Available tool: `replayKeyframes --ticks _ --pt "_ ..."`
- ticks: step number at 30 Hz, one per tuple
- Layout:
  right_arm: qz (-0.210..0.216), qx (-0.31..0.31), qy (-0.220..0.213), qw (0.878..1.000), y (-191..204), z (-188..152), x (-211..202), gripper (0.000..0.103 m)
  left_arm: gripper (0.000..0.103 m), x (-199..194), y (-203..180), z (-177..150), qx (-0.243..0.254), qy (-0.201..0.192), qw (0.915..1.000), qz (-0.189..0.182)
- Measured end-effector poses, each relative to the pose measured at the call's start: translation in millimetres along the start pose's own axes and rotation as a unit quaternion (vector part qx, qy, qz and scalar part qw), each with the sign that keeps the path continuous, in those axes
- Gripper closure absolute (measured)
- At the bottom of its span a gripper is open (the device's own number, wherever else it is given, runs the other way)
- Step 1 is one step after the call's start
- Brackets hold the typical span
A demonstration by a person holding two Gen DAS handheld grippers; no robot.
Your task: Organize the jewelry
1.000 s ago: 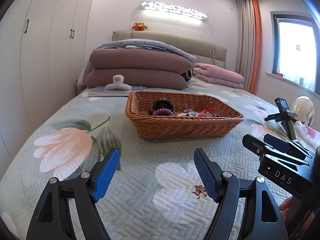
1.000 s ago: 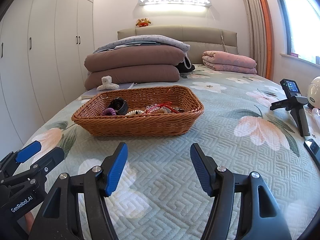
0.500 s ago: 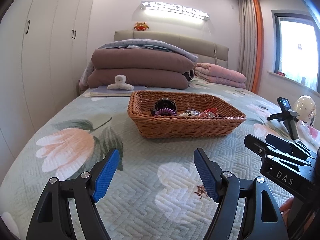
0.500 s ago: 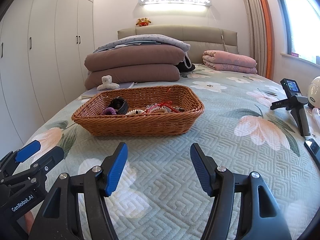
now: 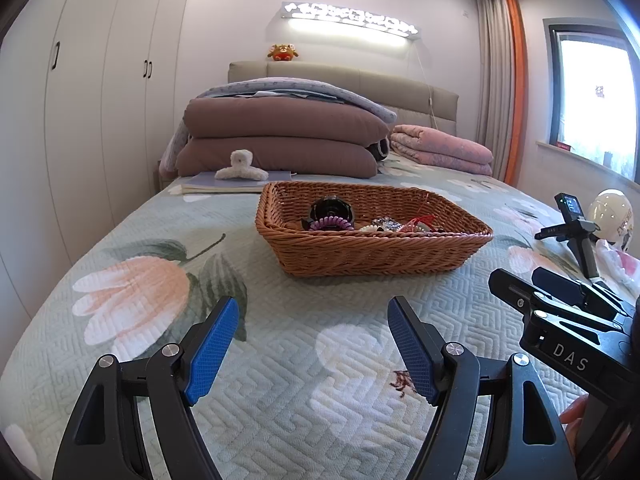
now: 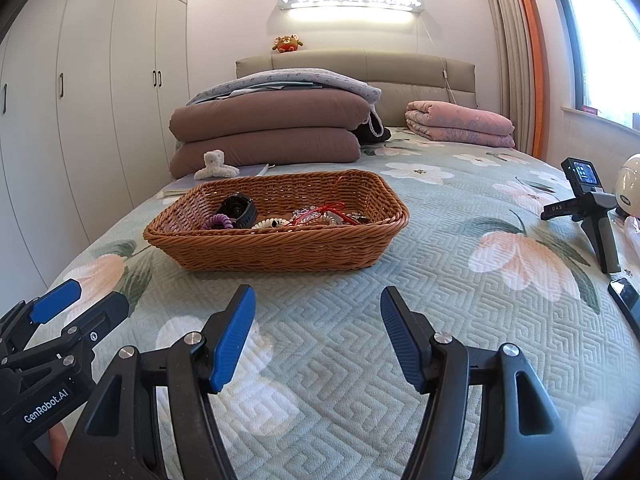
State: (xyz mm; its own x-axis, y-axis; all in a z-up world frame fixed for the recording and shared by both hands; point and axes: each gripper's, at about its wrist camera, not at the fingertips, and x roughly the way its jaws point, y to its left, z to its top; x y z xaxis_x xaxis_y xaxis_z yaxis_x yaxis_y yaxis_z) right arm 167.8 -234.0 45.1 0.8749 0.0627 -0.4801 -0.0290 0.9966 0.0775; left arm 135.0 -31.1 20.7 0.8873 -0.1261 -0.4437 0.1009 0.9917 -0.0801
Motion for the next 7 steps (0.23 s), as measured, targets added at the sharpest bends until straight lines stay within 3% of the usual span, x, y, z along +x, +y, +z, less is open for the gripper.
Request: replayKeyframes --ticks 7 --pt "0.0 -0.001 -0.001 1.0 0.1 -0.2 0.0 0.035 0.025 -2.8 2.0 0.5 -0.003 -0.01 0.9999 0.009"
